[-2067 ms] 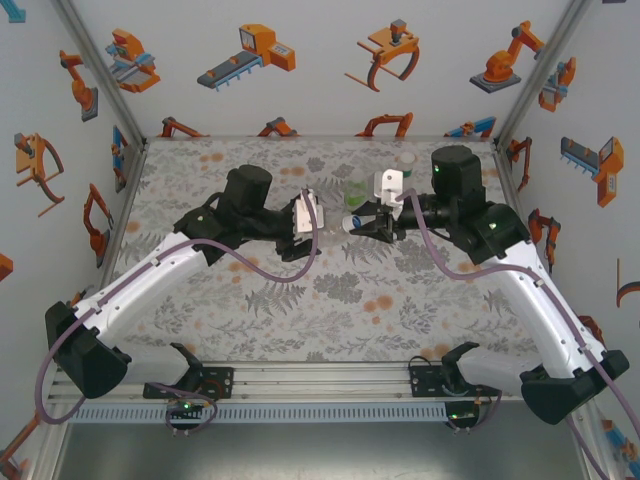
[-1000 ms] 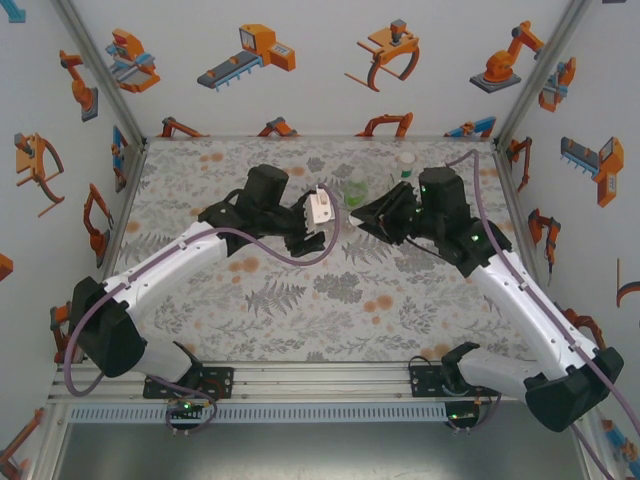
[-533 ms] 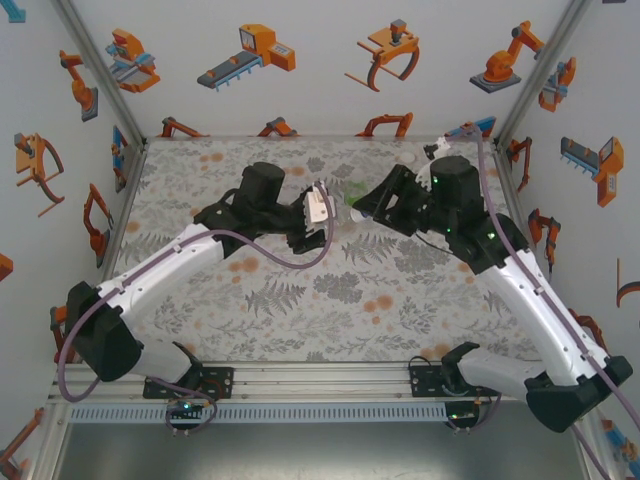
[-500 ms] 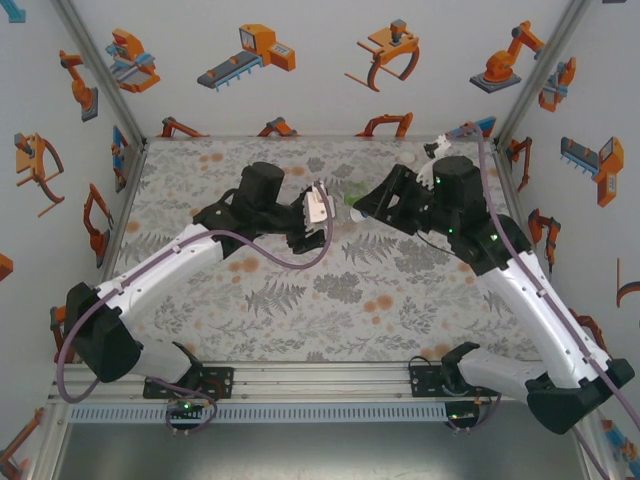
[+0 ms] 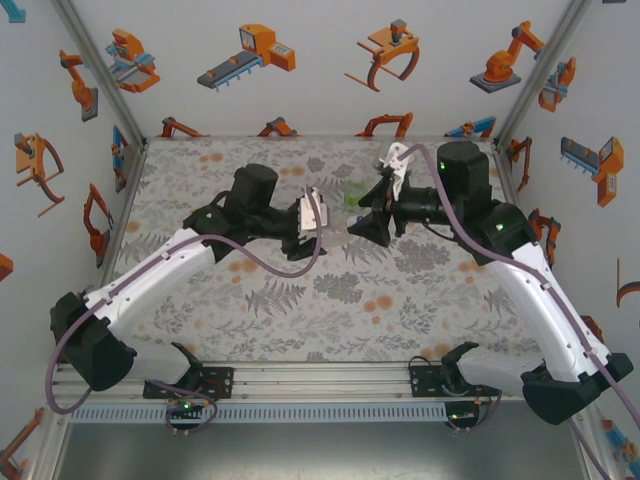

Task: Screw on the bottle caps

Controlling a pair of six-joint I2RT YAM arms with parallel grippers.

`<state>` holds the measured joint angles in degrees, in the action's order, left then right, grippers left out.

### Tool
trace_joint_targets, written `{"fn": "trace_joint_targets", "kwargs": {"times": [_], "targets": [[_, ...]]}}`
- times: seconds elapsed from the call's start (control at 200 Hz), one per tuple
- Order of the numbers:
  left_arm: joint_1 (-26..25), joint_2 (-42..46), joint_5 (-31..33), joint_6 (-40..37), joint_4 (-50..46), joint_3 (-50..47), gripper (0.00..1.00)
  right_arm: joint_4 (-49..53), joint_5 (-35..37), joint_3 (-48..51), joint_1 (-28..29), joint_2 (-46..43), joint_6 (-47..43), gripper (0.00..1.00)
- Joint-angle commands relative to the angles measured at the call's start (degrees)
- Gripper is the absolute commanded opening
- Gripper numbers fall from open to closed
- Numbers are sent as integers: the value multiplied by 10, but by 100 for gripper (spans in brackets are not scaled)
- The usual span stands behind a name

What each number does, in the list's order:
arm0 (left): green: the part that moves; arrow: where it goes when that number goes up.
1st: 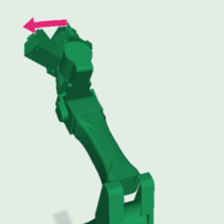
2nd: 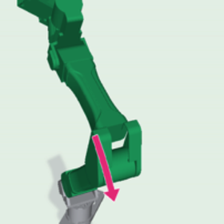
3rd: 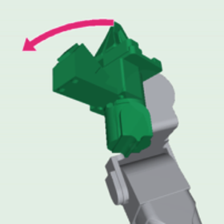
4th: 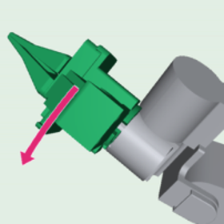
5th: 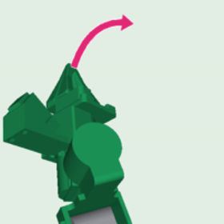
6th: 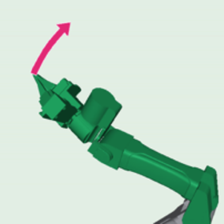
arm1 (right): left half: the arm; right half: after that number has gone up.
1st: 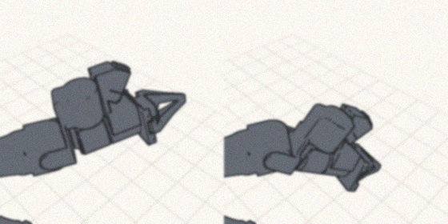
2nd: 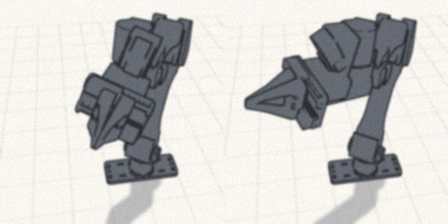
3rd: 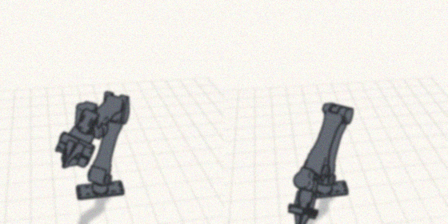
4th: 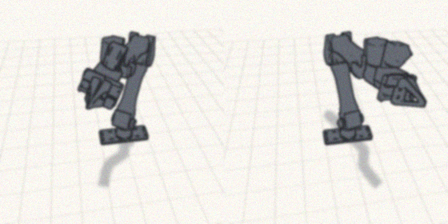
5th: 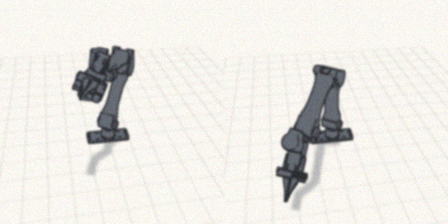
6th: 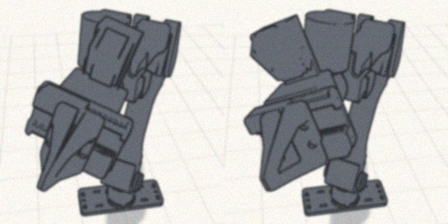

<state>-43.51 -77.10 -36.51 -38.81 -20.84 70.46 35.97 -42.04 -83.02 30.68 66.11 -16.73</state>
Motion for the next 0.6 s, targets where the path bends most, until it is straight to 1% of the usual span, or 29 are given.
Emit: {"fn": "trace_joint_targets", "kwargs": {"times": [0.0,0.055,0.13,0.255,0.456,0.591], "targets": [[-3,33,-28,-18,-9,-13,0,56,-68,-16,3,-3,-191,57],[-2,37,-31,-17,-8,-16,0,66,-69,-13,4,-4,-218,56],[-3,43,-33,-16,-9,-19,0,59,-74,-4,3,-4,-230,53],[-2,47,-31,-16,-13,-21,0,29,-97,13,6,-6,-229,46],[-3,45,-21,-15,-17,-20,0,22,-112,15,12,-2,-228,43],[-2,44,-21,-16,-20,-19,0,21,-113,15,14,-1,-227,37]]}}
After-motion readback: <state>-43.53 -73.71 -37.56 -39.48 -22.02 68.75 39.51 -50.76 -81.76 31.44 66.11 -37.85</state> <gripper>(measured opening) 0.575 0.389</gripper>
